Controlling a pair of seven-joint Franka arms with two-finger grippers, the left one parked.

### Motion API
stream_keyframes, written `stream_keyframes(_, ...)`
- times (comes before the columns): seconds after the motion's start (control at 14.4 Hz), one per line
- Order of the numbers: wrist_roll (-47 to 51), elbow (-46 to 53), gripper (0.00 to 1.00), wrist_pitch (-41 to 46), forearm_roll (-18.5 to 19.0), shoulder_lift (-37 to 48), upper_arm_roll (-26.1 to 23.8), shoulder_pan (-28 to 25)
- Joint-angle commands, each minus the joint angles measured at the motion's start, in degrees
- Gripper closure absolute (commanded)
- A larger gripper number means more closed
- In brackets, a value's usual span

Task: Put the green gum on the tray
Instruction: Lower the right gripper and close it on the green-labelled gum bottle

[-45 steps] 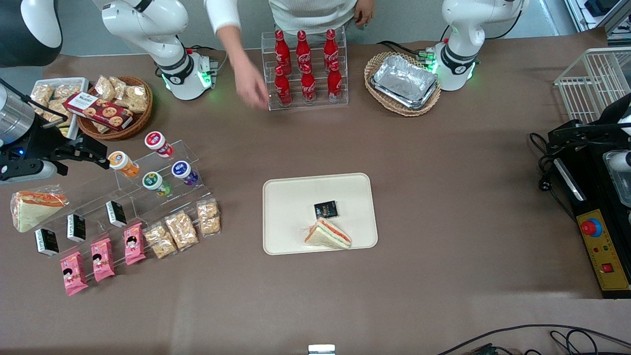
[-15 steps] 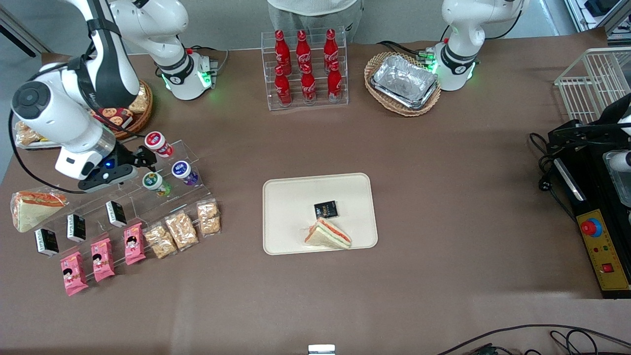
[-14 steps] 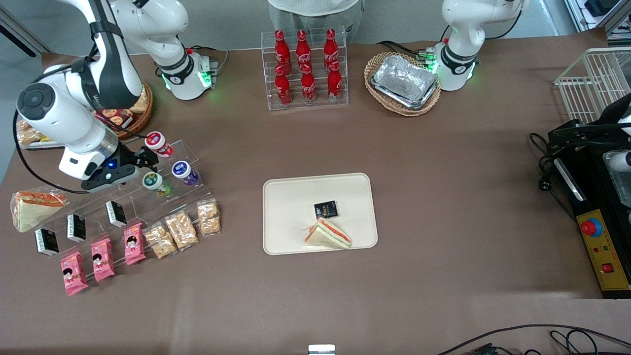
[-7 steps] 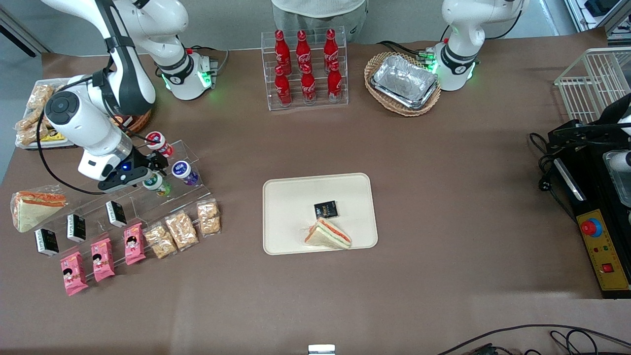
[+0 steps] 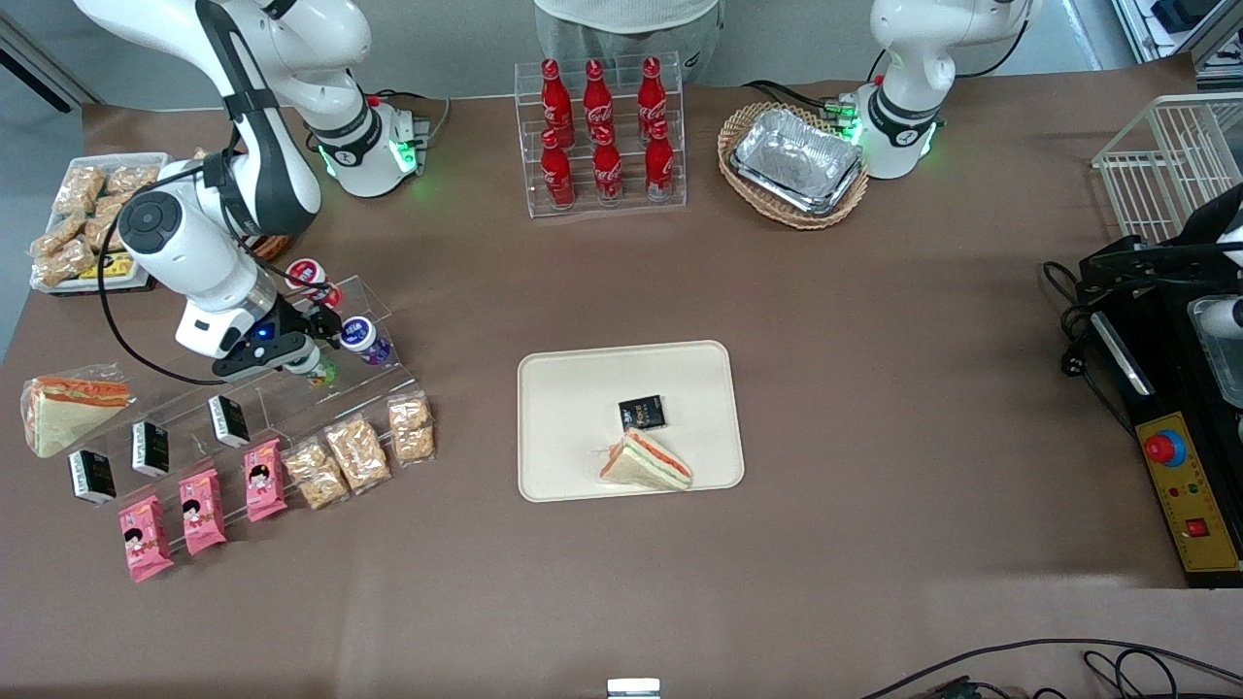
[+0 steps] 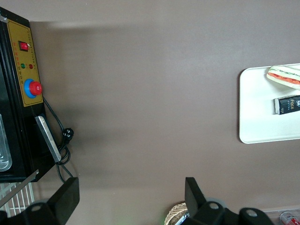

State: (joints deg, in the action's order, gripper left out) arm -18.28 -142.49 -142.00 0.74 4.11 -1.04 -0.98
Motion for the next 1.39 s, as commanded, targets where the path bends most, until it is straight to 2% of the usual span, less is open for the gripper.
stream_keyframes(0.0,-0.18,-0.94,0.0,-2.76,0.75,-0.95,0.16,0.02)
stream_keyframes(0.28,-0.18,-2.79,0.02,-4.25,0.75,-0.6,0.16,0.1)
stream_keyframes(0.42,-0.26,-3.05,0.07,-4.34,0.75,-0.34,0.16,0.19)
stream_keyframes(0.49,-0.35,-3.05,0.14,-4.25,0.75,-0.25,0.16,0.19)
stream_keyframes(0.56,-0.7,-3.31,0.16,-4.25,0.75,-0.25,0.16,0.37)
stream_keyframes(0.62,-0.79,-3.32,0.23,-4.25,0.75,-0.07,0.16,0.37)
stream_keyframes(0.76,-0.88,-3.32,0.46,-4.25,0.75,-0.07,0.16,0.37)
stream_keyframes(0.9,-0.88,-3.32,0.61,-4.25,0.75,-0.16,0.16,0.37)
stream_keyframes(1.18,-0.53,-2.36,0.61,-3.64,0.75,-0.51,1.13,0.37)
stream_keyframes(1.32,-0.27,1.41,0.61,0.37,0.4,-0.51,1.13,0.46)
